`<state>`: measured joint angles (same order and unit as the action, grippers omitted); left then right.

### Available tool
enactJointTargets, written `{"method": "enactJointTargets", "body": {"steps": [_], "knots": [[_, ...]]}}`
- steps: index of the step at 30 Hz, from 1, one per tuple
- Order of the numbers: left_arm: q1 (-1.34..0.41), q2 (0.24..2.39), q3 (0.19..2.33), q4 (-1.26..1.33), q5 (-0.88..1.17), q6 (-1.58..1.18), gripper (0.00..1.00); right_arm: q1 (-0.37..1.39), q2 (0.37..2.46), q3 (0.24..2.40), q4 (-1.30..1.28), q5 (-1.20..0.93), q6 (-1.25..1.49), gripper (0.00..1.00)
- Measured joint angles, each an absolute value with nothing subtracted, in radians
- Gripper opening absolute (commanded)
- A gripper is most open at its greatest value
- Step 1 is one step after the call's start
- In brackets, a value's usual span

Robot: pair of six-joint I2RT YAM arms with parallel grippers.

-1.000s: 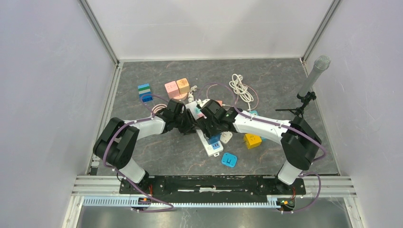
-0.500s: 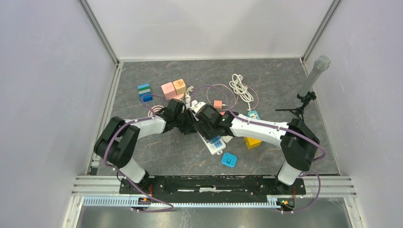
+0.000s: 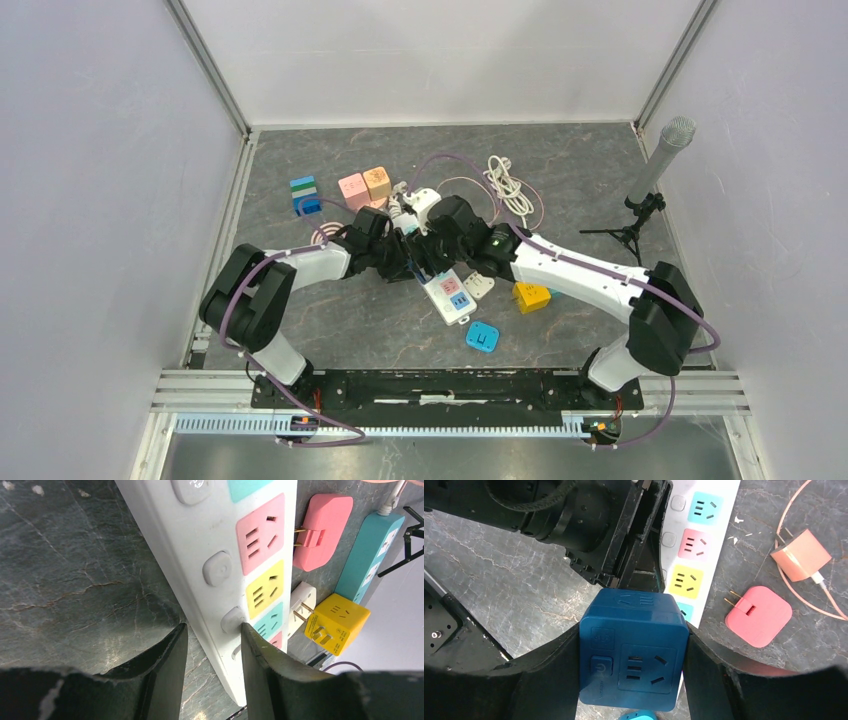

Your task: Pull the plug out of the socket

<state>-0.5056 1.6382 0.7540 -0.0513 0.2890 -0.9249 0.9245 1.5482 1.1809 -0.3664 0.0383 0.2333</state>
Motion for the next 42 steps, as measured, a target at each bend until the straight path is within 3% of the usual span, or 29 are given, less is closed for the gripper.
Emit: {"method": "enactJointTargets", "body": {"steps": [7,18,24,34,39,42], "knots": [[-0.506,1.632,0.76,-0.065,0.285,-0.925,0.52,0.885,1.531,1.198,-0.4,0.123,0.234,0.0],[-0.506,1.58,0.773,-0.199,0.233,-0.901,0.63,0.664,1.5,1.097,-0.472,0.194,0.282,0.02],[-0.506,1.539,0.775,-0.293,0.212,-0.869,0.74,0.563,1.538,1.048,-0.488,0.174,0.28,0.36],[-0.505,1.457,0.809,-0.448,0.181,-0.823,0.9,0.49,1.623,1.053,-0.486,0.067,0.257,0.8],[-0.502,1.413,0.854,-0.508,0.139,-0.798,0.94,0.489,1.635,1.067,-0.487,0.065,0.241,0.95],[-0.499,1.391,0.878,-0.547,0.11,-0.781,0.97,0.489,1.636,1.081,-0.488,0.071,0.23,0.98]]}}
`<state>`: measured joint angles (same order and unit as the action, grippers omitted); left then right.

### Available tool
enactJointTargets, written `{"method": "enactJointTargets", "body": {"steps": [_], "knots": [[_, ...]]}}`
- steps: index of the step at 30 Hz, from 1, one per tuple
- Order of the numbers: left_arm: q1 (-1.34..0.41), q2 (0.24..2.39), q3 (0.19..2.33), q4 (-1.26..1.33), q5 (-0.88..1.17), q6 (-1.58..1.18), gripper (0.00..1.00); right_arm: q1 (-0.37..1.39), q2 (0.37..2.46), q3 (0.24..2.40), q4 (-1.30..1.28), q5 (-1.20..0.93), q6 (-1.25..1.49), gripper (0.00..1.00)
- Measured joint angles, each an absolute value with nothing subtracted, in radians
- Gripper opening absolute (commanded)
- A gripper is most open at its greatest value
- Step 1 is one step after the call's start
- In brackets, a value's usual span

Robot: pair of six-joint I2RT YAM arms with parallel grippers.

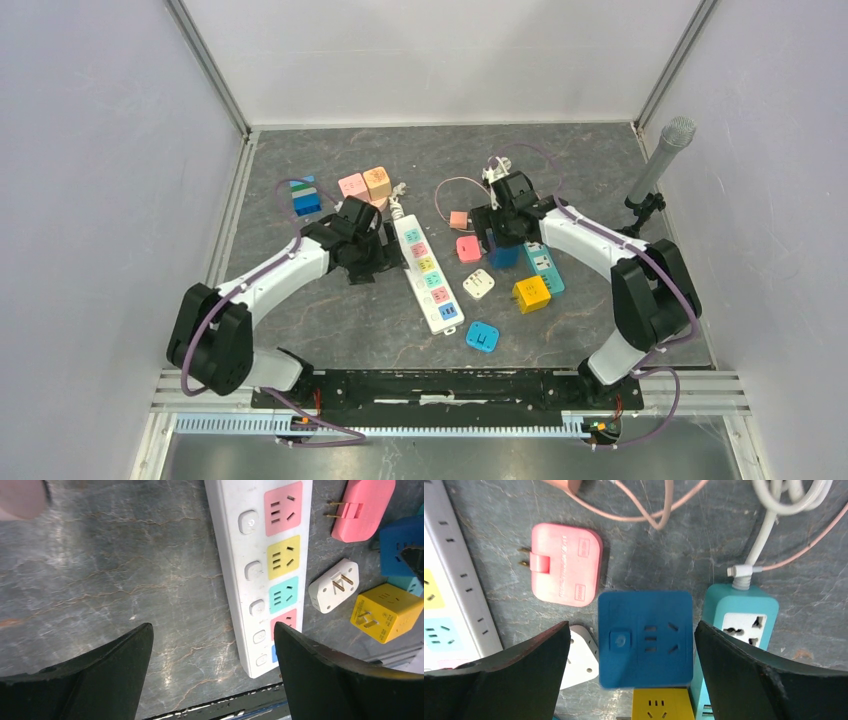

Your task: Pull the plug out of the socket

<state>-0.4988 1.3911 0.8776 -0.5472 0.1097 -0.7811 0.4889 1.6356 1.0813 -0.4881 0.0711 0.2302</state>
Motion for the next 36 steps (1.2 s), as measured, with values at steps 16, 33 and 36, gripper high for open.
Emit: {"method": "enactJointTargets", "body": {"steps": [16,33,36], "knots": [[-0.454,1.26,1.013,-0.75,-0.18,-0.71,1.0,0.601,1.509,1.075,-0.334,-0.019,0.197,0.64],[-0.173,1.498,1.311,-0.69,-0.099,-0.56,0.94,0.778,1.62,1.065,-0.289,-0.045,0.213,0.71],[-0.15,1.653,1.428,-0.677,-0.068,-0.553,0.86,0.778,1.62,1.065,-0.289,-0.044,0.212,0.72]]}}
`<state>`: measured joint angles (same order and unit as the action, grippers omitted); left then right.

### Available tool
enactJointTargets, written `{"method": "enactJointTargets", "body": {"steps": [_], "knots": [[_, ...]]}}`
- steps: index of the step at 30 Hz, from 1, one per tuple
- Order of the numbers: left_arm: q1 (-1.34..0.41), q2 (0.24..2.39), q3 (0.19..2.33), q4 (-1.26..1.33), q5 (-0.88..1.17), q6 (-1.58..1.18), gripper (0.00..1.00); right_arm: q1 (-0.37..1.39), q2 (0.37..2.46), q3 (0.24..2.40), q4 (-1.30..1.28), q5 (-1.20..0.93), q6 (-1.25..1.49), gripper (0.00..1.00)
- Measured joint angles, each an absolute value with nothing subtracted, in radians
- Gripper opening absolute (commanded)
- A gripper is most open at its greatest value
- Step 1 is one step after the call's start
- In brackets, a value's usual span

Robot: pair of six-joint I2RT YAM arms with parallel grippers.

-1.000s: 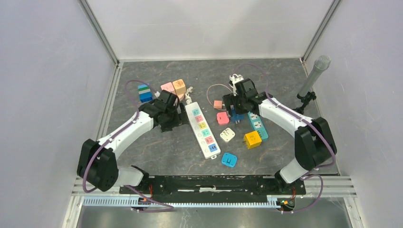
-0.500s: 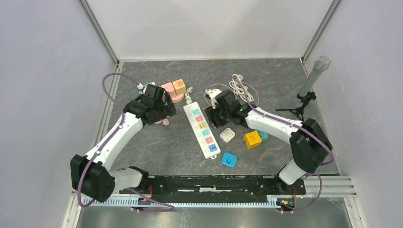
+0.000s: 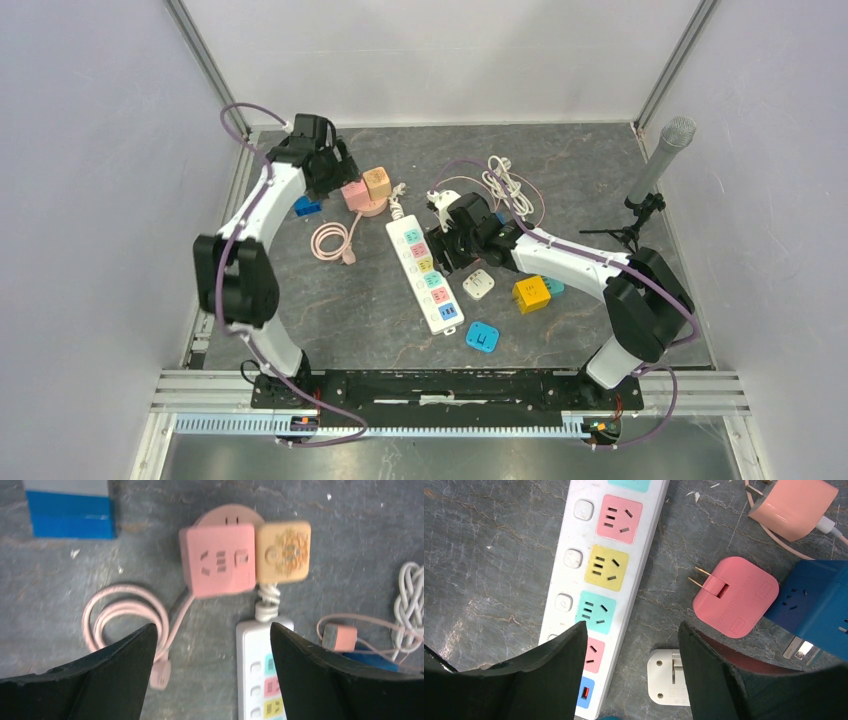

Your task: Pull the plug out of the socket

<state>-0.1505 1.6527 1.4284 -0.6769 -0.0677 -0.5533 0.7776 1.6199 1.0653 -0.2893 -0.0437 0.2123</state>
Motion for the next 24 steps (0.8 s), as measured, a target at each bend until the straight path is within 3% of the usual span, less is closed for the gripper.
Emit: {"method": "enactJointTargets", "body": {"steps": [6,11,24], "knots": [[-0.119,1.94,1.653,-0.669,-0.052,-0.575,0.8,0.778,1.62,1.071,-0.294,-0.043,0.196,0.75],[-0.112,2.061,1.752,-0.65,-0.04,-0.574,0.79,0.778,1.62,1.089,-0.294,-0.041,0.162,0.76],[-0.102,1.982,1.589,-0.595,0.072,-0.546,0.71,0.771,1.758,1.29,-0.323,-0.035,0.11,0.77]]}}
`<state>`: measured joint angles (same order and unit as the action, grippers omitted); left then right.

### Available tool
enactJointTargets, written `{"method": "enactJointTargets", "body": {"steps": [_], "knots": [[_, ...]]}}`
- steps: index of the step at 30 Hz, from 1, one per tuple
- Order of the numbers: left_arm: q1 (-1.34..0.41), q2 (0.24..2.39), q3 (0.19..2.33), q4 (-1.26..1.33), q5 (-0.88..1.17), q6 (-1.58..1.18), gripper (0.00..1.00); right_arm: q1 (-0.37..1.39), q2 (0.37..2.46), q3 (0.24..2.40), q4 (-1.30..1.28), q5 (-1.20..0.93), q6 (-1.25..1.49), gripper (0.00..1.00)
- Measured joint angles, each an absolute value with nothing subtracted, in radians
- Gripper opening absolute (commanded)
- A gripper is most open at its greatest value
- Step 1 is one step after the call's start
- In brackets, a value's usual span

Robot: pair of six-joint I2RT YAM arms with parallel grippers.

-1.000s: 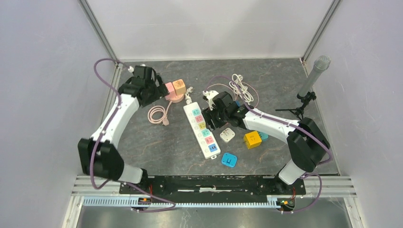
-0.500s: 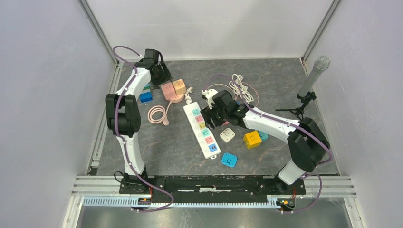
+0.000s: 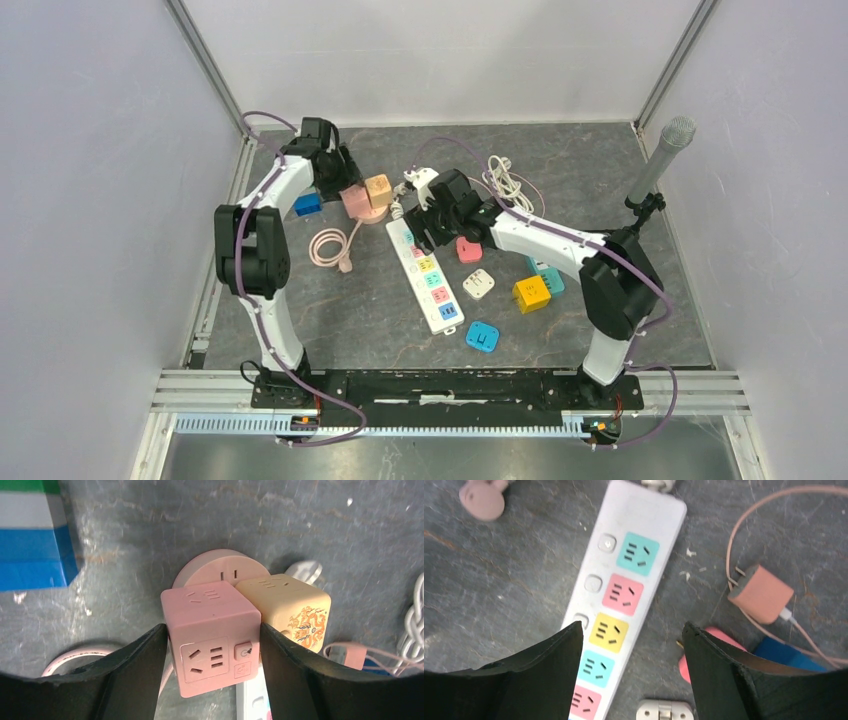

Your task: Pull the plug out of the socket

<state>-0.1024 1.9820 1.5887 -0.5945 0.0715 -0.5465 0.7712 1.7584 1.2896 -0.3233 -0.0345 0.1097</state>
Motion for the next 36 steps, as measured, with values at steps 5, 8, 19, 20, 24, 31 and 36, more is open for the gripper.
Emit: {"method": "enactJointTargets", "body": {"steps": [5,8,19,20,24,31,36], "knots": [[-0.106,1.909,1.5,-0.61,0.088,-0.512,0.68,0.77,1.839,1.39,-0.316,-0.073,0.116,0.76],[-0.107,1.872,1.459,-0.627,0.088,-0.49,0.68,0.769,1.861,1.403,-0.299,-0.101,0.134,0.76],[-0.108,1.596,1.171,-0.748,0.147,-0.396,0.7,0.769,1.88,1.369,-0.178,-0.241,0.183,0.87],[-0.108,1.576,1.152,-0.76,0.156,-0.385,0.72,0.769,1.88,1.36,-0.156,-0.268,0.191,0.87],[-0.109,1.503,1.092,-0.815,0.177,-0.344,0.8,0.771,1.893,1.354,-0.084,-0.363,0.225,0.84],[-0.109,1.467,1.089,-0.831,0.177,-0.334,0.83,0.794,1.988,1.373,-0.024,-0.461,0.261,0.67],[-0.109,1.464,1.086,-0.831,0.175,-0.334,0.8,0.814,2.015,1.373,-0.019,-0.5,0.273,0.58]]}}
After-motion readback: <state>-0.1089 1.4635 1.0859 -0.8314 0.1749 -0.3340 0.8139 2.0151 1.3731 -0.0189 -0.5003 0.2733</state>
